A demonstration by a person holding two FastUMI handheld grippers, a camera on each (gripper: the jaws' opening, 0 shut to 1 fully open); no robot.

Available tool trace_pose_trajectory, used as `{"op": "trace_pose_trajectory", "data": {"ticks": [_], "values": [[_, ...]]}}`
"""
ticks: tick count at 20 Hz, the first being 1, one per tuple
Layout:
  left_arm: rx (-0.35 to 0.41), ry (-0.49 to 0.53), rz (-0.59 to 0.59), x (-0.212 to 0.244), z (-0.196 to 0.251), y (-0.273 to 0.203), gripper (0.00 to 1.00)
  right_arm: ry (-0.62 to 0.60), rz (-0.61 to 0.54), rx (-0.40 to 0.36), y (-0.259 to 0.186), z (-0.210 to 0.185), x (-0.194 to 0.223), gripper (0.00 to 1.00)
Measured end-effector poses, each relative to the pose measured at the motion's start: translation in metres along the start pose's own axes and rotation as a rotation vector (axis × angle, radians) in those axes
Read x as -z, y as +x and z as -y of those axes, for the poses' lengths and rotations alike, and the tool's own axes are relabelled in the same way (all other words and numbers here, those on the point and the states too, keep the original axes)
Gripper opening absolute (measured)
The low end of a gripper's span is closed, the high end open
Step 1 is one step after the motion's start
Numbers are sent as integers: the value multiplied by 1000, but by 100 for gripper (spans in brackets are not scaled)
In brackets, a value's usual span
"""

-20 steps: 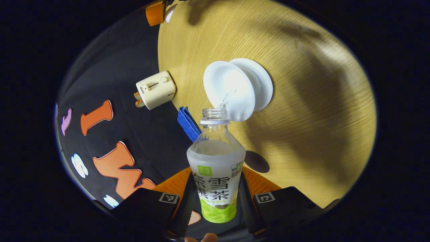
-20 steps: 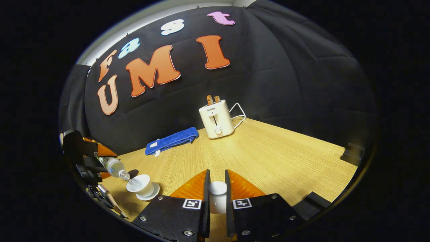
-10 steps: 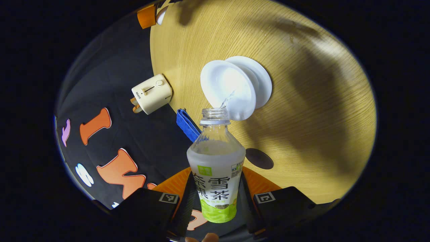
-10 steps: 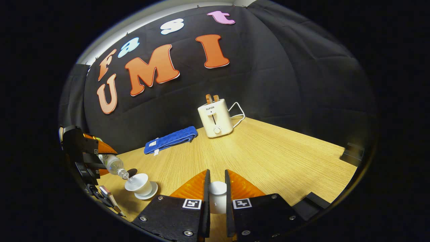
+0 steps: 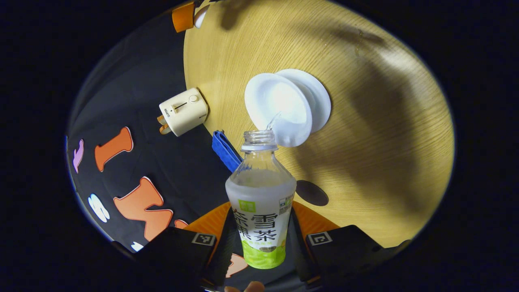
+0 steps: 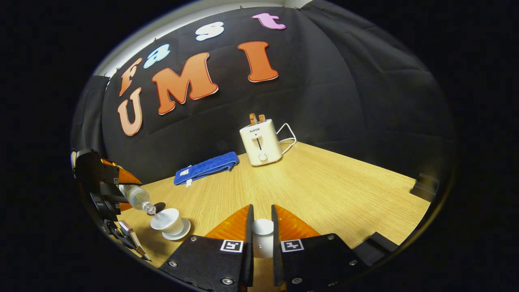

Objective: Open the teacup lid with one hand, grasp the water bottle and pour water into the teacup with the other hand; after pouring, place the water bottle on the coaster and then close the teacup lid.

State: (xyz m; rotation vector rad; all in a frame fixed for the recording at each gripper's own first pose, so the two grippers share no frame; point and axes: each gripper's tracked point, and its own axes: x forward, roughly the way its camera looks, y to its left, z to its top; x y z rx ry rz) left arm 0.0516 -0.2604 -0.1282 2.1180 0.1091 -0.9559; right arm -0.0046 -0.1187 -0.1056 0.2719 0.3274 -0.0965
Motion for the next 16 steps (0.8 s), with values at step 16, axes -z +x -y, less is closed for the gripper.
{"op": "trace_pose_trajectory", "data": {"ticks": [16], "values": [[-54, -674, 136, -7, 14, -1, 68, -52, 10, 27, -7, -6, -12, 19]]}}
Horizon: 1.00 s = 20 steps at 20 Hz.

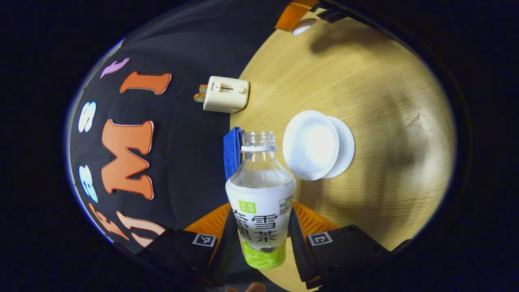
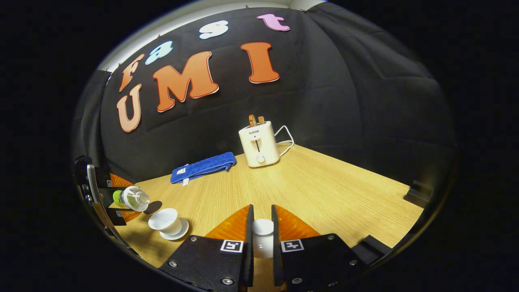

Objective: Open the teacup lid with one hand, grasp the water bottle and pour water into the teacup with the other hand; after pouring, place the water bottle on the coaster and then close the teacup lid.

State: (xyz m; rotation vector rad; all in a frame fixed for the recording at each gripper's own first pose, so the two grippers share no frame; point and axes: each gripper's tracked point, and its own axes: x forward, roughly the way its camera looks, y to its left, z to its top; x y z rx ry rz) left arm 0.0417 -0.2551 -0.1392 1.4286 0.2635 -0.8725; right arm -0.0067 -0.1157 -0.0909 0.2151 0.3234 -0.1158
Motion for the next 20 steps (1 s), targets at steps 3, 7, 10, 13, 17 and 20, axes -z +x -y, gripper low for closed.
{"op": "trace_pose_trajectory", "data": {"ticks": [3, 7, 10, 13, 17, 20], "values": [[-34, -151, -4, 17, -7, -9, 68, -19, 6, -4, -3, -9, -5, 19], [-48, -358, 7, 40, -10, -14, 63, -47, 15, -26, -5, -28, -13, 19], [-68, -539, 38, 53, -23, -18, 63, -65, 17, -48, -5, -44, -16, 19], [-103, -694, 75, 71, -41, -14, 63, -83, 17, -64, -5, -57, -19, 19], [-118, -879, 103, 98, -52, -10, 67, -105, 26, -73, -4, -70, -24, 19], [-147, -1005, 132, 108, -64, -7, 63, -115, 21, -80, 2, -78, -23, 19]]}}
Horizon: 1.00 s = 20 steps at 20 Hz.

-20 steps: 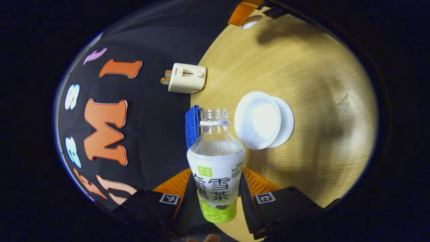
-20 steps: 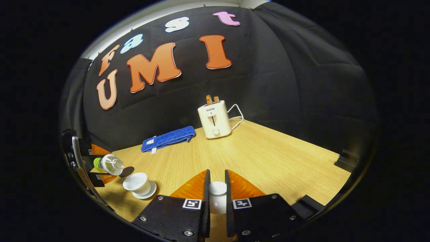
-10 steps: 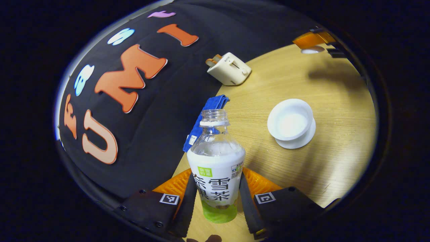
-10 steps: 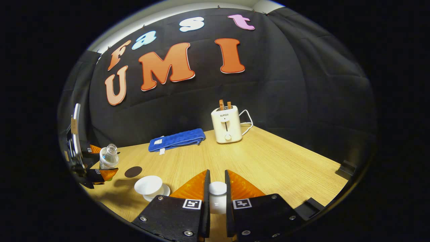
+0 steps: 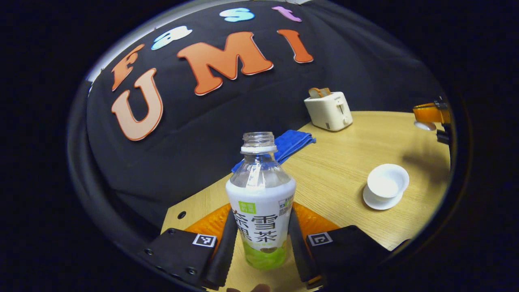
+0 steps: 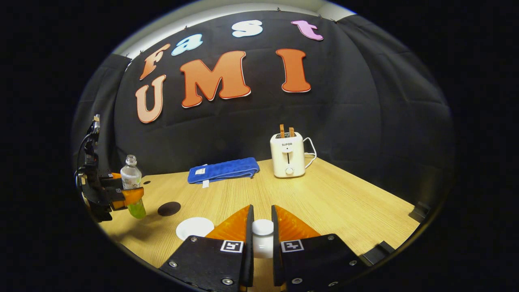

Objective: Open the teacup lid with one hand, grasp the water bottle and pour water into the teacup with the other hand; after pouring, place the water bottle on the coaster and then close the teacup lid.

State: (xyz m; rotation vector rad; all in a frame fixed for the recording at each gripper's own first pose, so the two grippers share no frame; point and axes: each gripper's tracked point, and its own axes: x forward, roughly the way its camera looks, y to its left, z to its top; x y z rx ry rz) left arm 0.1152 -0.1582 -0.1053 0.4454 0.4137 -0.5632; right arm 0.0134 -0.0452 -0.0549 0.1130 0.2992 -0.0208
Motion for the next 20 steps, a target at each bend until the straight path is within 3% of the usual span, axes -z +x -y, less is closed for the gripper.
{"op": "trace_pose_trajectory", "data": {"ticks": [1, 2, 5, 8, 20], "values": [[-5, -40, 18, -1, -7, -1, 67, -7, -2, -3, 3, -3, 0, 19], [-4, -80, 45, -6, -12, -1, 63, -10, -3, -5, 4, -4, -1, 19], [5, -190, 90, -13, -21, 16, 67, -16, -10, -1, 11, -4, 1, 19], [6, -270, 113, -14, -29, 35, 64, -19, -26, 5, 19, -4, 5, 19], [20, -375, 160, -4, -19, 83, 67, -35, -73, 16, 41, -5, 18, 19]]}}
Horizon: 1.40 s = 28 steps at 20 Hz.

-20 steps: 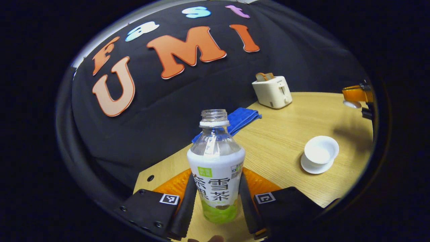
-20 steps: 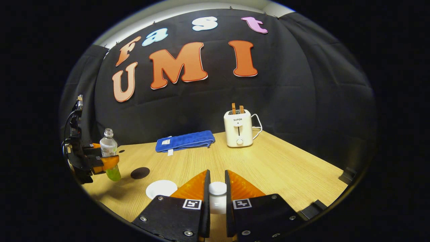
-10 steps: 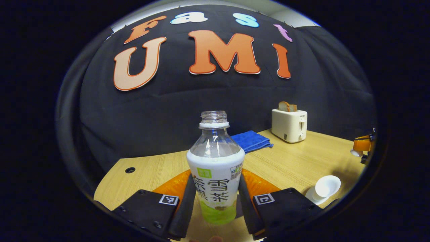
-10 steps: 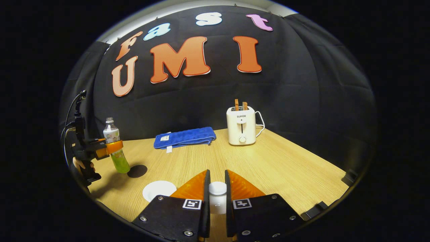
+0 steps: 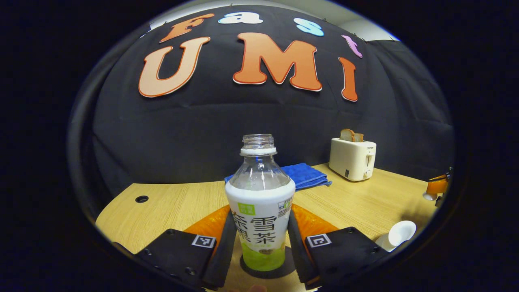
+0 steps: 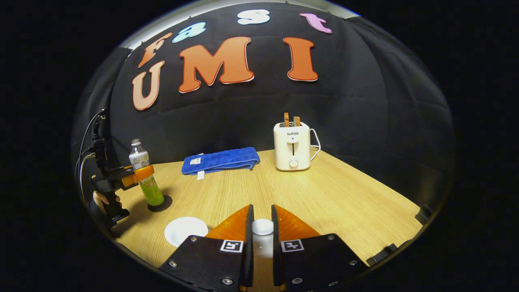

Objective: Open the teacup lid with one hand, grasp the water bottle and pour water into the teacup with the other hand; after pouring, place the water bottle on the coaster and then close the teacup lid.

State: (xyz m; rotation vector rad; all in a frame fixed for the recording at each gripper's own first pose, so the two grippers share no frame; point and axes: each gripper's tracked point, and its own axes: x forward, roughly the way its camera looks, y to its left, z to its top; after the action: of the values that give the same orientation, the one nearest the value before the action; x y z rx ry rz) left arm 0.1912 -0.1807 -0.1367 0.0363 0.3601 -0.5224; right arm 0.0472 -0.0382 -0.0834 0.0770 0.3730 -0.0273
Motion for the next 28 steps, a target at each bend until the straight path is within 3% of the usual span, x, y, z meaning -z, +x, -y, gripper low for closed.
{"op": "trace_pose_trajectory", "data": {"ticks": [18, 20, 23, 28], "values": [[-38, -9, 34, -9, -10, -4, 72, -4, -2, -9, 1, -3, 2, 19], [-26, -14, 54, -14, -7, -6, 80, -7, 2, -12, 1, -5, 2, 19], [-35, -17, 60, -17, -8, -10, 100, -12, 6, -29, 0, -10, 1, 19], [-57, -39, 68, -18, -14, -22, 100, -35, 40, -97, -3, -41, -11, 19]]}}
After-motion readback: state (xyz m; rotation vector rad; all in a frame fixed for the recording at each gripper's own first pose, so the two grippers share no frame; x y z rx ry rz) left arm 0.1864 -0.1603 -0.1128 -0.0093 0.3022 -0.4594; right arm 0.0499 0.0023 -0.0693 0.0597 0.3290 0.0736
